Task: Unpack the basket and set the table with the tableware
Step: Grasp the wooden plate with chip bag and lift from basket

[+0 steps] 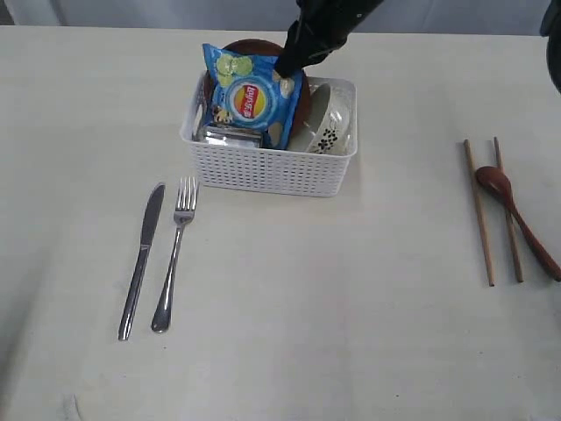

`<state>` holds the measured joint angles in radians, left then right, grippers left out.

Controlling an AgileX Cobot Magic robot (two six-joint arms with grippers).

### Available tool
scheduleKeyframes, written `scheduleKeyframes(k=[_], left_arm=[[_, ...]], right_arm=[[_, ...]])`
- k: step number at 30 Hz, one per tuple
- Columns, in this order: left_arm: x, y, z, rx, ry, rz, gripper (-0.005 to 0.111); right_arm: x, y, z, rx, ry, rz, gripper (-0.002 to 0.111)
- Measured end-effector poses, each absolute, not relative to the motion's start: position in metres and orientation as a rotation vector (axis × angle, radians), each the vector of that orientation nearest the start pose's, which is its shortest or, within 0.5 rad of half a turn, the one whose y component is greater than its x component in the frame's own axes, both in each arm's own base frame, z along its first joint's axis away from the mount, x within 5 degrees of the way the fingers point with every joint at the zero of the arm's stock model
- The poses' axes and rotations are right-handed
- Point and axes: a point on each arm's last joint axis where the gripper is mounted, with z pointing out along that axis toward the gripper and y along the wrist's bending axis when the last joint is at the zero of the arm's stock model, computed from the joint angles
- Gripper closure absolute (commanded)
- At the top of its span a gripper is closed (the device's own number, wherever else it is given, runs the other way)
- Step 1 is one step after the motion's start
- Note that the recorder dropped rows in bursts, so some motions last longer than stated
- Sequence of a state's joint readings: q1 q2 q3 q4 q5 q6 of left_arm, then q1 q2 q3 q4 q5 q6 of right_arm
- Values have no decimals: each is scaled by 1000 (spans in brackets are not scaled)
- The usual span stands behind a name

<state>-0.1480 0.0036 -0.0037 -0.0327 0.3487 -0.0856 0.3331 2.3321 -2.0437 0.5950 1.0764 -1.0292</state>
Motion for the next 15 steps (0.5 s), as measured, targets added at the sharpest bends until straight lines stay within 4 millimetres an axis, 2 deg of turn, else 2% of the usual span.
scheduleKeyframes(k=[6, 8, 11, 15], left_arm=[[53, -9, 183, 37, 1836, -196, 107], [53, -9, 183, 37, 1836, -196, 107], [53, -9, 183, 37, 1836, -196, 107], [53, -9, 183, 37, 1836, -196, 107]], right_arm=[[462, 205, 201, -1424, 2185, 537, 108], [462, 205, 210, -1421, 2162, 514, 109], [461, 202, 237, -1401, 2113, 476, 109], [459, 192, 283, -1322, 2050, 440, 109]])
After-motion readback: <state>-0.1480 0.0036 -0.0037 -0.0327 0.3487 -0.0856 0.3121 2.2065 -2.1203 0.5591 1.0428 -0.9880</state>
